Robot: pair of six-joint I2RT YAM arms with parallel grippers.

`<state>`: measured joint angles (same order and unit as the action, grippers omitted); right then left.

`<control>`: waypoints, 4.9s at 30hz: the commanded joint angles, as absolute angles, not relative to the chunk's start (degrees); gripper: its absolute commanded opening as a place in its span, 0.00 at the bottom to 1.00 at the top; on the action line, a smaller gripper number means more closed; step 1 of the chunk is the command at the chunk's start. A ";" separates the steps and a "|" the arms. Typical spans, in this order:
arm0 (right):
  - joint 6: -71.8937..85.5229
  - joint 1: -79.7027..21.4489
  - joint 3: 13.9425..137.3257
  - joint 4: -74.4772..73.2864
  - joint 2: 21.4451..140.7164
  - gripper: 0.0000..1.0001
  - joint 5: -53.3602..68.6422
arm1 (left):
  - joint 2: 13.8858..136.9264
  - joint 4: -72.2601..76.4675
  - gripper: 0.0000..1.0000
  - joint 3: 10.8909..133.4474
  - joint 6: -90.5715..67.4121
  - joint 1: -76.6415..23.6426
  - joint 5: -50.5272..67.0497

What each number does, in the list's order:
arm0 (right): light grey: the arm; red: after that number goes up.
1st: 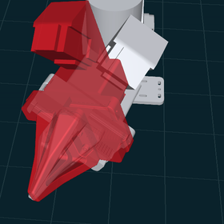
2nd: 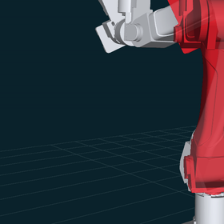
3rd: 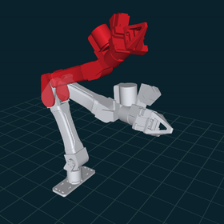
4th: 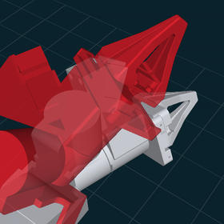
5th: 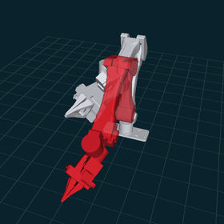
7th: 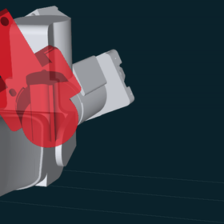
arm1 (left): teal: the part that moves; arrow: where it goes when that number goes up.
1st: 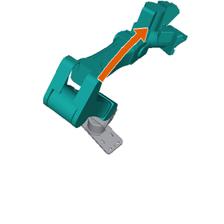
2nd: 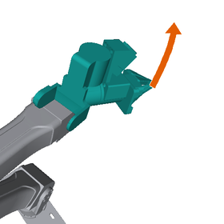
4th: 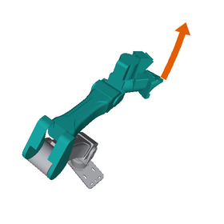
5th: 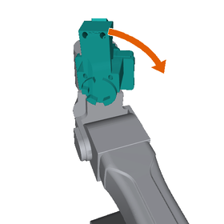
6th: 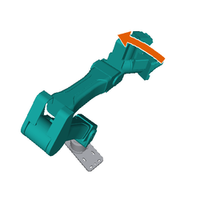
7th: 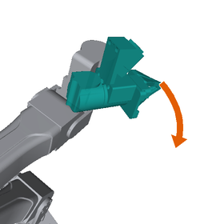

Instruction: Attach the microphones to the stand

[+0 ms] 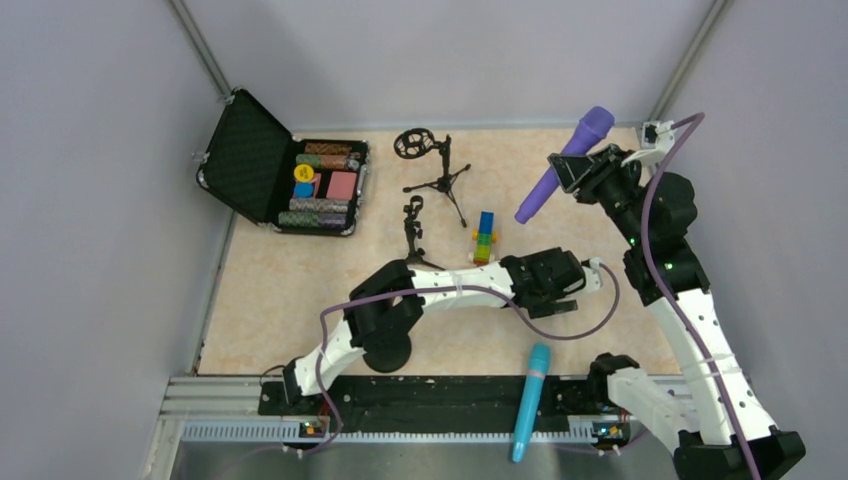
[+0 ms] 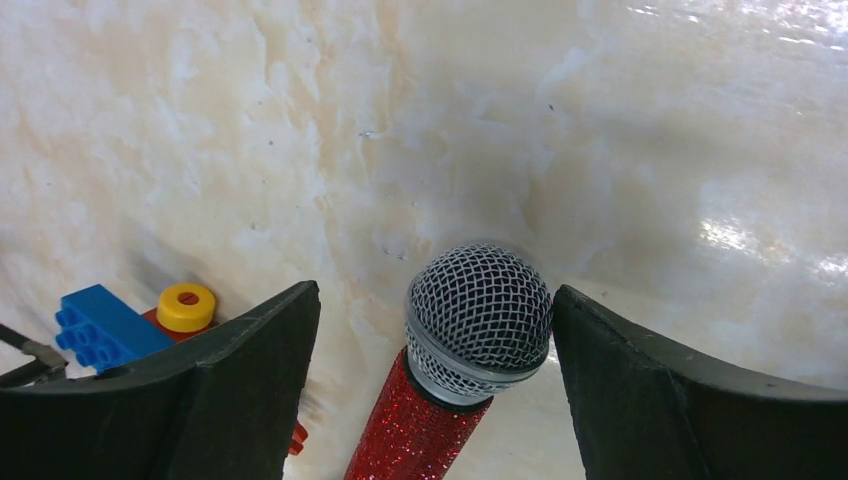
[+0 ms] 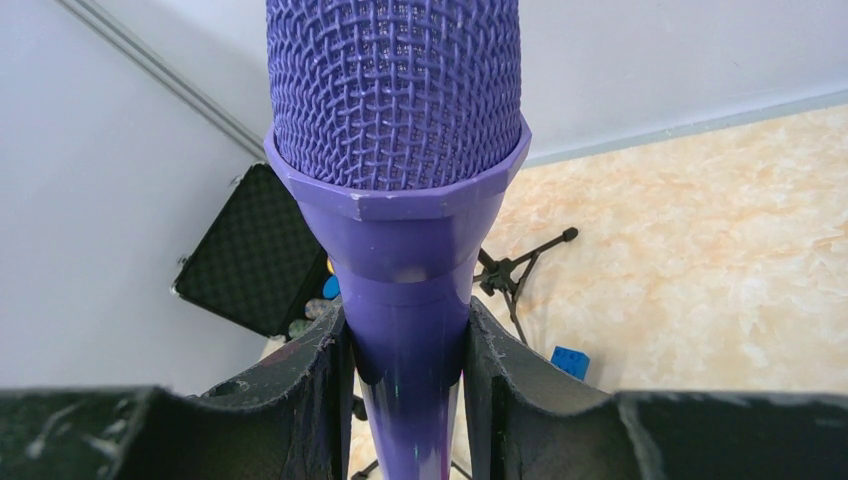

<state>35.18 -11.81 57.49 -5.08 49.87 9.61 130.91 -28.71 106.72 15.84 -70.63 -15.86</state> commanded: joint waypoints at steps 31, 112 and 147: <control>31.26 -11.54 57.81 -7.73 45.63 0.00 1.82 | 90.80 -22.31 0.99 83.24 6.34 -56.43 -14.51; 31.86 -11.60 40.78 0.09 53.65 0.00 17.42 | 67.23 -69.21 0.45 74.78 -12.77 -53.22 -8.25; 30.83 -11.60 43.34 -3.21 52.30 0.00 18.02 | 86.01 -66.15 0.00 91.96 10.55 -55.57 8.28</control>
<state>31.53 -11.84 40.99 -4.40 53.69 17.91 84.27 -66.37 88.23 7.01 -54.92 6.09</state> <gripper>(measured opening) 0.360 0.220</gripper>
